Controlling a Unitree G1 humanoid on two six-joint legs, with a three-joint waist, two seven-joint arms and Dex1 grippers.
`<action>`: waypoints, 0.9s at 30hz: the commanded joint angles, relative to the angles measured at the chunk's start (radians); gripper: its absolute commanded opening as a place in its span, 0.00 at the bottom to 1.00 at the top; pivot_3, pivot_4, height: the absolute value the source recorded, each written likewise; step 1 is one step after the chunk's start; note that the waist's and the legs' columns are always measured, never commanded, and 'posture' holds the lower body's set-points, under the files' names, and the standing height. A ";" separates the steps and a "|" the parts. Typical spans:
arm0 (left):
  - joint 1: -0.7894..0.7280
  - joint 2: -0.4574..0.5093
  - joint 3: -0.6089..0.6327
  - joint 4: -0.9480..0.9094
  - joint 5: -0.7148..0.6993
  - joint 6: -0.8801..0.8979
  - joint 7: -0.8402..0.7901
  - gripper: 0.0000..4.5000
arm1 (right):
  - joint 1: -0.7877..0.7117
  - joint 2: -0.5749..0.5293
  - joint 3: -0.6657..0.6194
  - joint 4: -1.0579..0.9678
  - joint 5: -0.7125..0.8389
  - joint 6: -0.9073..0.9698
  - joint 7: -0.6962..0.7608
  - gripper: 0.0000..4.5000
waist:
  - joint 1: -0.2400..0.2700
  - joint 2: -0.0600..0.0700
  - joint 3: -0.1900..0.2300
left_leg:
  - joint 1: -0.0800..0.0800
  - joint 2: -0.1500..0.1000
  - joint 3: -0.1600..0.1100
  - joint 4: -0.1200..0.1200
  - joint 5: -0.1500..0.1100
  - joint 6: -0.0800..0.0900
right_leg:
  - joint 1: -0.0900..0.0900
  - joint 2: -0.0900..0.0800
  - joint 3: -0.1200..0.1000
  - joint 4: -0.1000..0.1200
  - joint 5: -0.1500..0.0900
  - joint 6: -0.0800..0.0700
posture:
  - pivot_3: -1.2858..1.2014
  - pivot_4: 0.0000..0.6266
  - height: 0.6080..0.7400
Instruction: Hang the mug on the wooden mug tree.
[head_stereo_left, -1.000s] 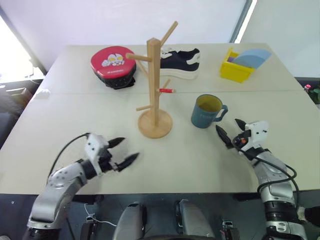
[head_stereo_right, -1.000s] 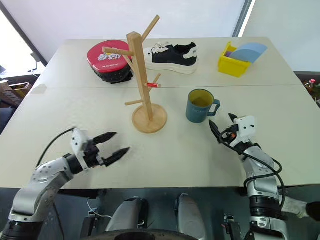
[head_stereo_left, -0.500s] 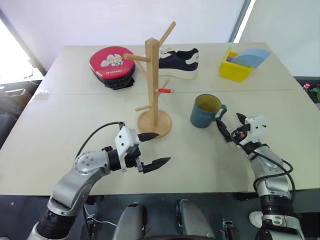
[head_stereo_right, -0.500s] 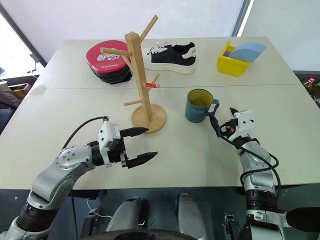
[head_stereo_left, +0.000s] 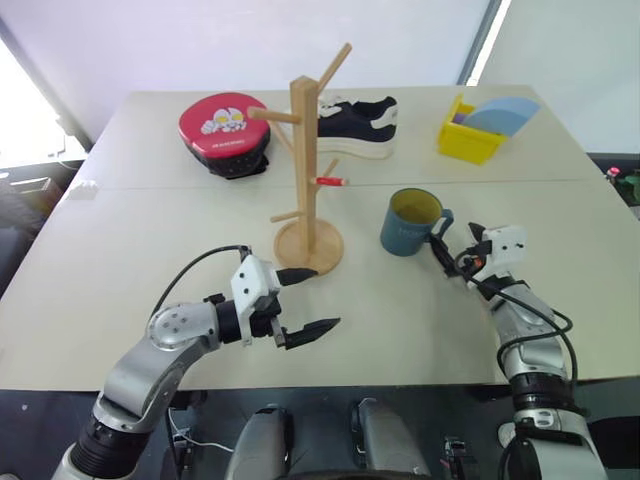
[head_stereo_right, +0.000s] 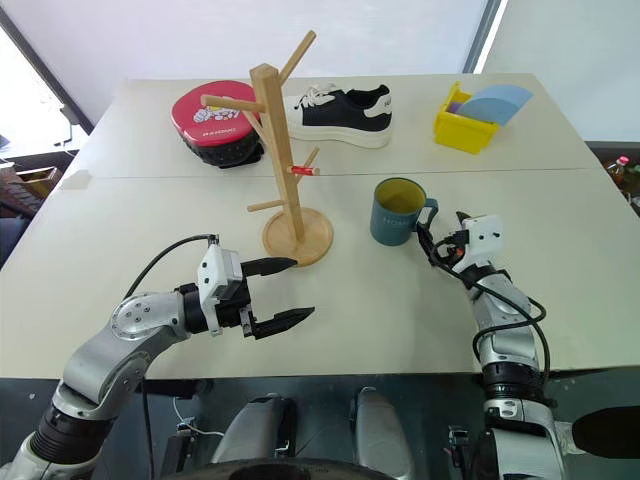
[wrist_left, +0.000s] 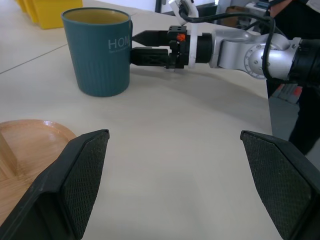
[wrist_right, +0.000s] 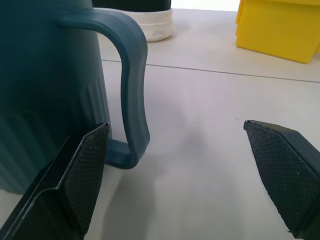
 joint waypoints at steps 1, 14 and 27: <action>0.000 -0.004 -0.001 -0.027 -0.009 -0.007 -0.001 1.00 | -0.033 0.000 -0.001 0.022 -0.001 -0.040 0.009 0.94 | 0.000 0.000 0.000 | 0.000 0.000 0.000 0.000 0.000 0.000 | 0.000 0.000 0.000 0.000 0.000 0.000 | 0.52 0.24 0.96; 0.026 -0.018 0.021 -0.029 -0.016 -0.009 0.031 1.00 | -0.013 0.017 0.046 -0.078 0.028 -0.009 0.102 0.02 | 0.000 0.000 0.000 | 0.000 0.000 0.000 0.000 0.000 0.000 | 0.000 0.000 0.000 0.001 0.000 0.001 | 0.52 0.24 0.96; 0.070 0.053 0.181 0.125 0.010 -0.120 -0.006 1.00 | 0.085 -0.167 0.326 -0.830 -0.215 0.226 0.182 0.02 | 0.002 -0.001 0.001 | 0.001 0.001 -0.002 0.007 0.000 0.000 | -0.001 0.002 -0.001 0.009 -0.002 -0.003 | 0.52 0.24 0.96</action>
